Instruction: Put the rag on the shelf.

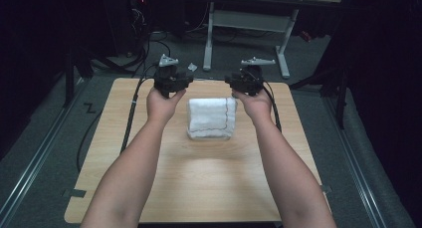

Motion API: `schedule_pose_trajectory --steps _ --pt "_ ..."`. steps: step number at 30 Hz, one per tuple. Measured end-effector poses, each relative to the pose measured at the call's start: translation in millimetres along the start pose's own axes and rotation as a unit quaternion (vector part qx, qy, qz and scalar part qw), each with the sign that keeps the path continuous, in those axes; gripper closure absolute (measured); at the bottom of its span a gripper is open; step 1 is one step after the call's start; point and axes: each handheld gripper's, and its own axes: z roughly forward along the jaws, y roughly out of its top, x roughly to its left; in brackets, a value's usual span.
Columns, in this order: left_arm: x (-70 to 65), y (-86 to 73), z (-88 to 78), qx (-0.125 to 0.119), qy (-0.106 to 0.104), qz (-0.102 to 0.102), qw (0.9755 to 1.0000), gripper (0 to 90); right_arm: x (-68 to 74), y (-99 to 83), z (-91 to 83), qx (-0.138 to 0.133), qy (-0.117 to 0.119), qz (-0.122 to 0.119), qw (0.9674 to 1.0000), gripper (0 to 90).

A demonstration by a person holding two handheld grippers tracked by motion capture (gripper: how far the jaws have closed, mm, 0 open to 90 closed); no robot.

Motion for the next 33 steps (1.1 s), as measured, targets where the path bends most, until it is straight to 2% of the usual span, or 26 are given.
schedule_pose_trajectory --steps 2,5,7,8,9,11,14,17,19,24,26,30,31,33 --pt "-0.8 -2.0 -5.4 -0.001 0.002 0.003 1.0000 60.5 1.6 -3.7 -5.6 0.000 -0.004 -0.001 1.0000 59.9" --pt "-3.2 -5.6 -15.4 0.006 0.007 0.015 0.9998 58.9 6.7 -12.5 -19.6 -0.003 -0.017 -0.015 0.9997 57.4" --pt "-4.8 -8.9 -22.2 0.005 0.005 0.015 0.9999 58.8 7.5 -14.4 -22.3 -0.006 -0.017 -0.018 0.9997 56.9" --pt "-6.1 -11.0 -25.8 0.006 0.003 0.017 0.9998 58.4 10.8 -20.0 -30.1 -0.009 -0.020 -0.024 0.9995 54.6" --pt "-7.9 -13.3 -29.9 0.007 0.001 0.020 0.9998 58.4 10.8 -20.0 -30.1 -0.009 -0.020 -0.024 0.9995 54.6" --pt "-12.4 -18.9 -38.7 0.008 -0.006 0.029 0.9995 57.7 15.4 -27.6 -39.4 -0.013 -0.032 -0.042 0.9985 52.8" --pt "-21.6 -32.3 -51.5 0.007 -0.011 0.046 0.9989 56.9 20.3 -37.2 -52.7 -0.016 -0.034 -0.054 0.9978 50.3" --pt "-27.4 -50.4 -63.7 0.007 -0.014 0.047 0.9988 56.7 24.1 -47.1 -66.0 -0.028 -0.028 -0.051 0.9979 48.4" --pt "-29.2 -66.4 -73.1 0.009 -0.022 0.039 0.9989 56.4 27.4 -55.3 -75.0 -0.033 -0.029 -0.051 0.9977 47.4" --pt "-33.6 -105.6 -90.7 0.020 -0.024 0.051 0.9982 55.9 37.5 -82.4 -92.9 -0.029 -0.028 -0.066 0.9970 46.1" --pt "-33.8 -122.4 -97.9 0.020 -0.033 0.038 0.9985 55.9 41.7 -96.0 -98.1 -0.027 -0.026 -0.073 0.9967 45.4" --pt "-36.4 -150.6 -111.0 0.025 -0.034 0.030 0.9987 55.8 49.3 -126.2 -105.5 -0.017 -0.017 -0.074 0.9970 44.3" --pt "-38.2 -159.0 -114.2 0.033 -0.040 0.022 0.9984 55.7 50.7 -131.7 -106.3 -0.014 -0.015 -0.070 0.9973 43.8" --pt "-44.4 -173.3 -118.7 0.047 -0.044 0.023 0.9977 55.0 53.9 -147.7 -107.3 -0.008 -0.014 -0.067 0.9976 42.2"
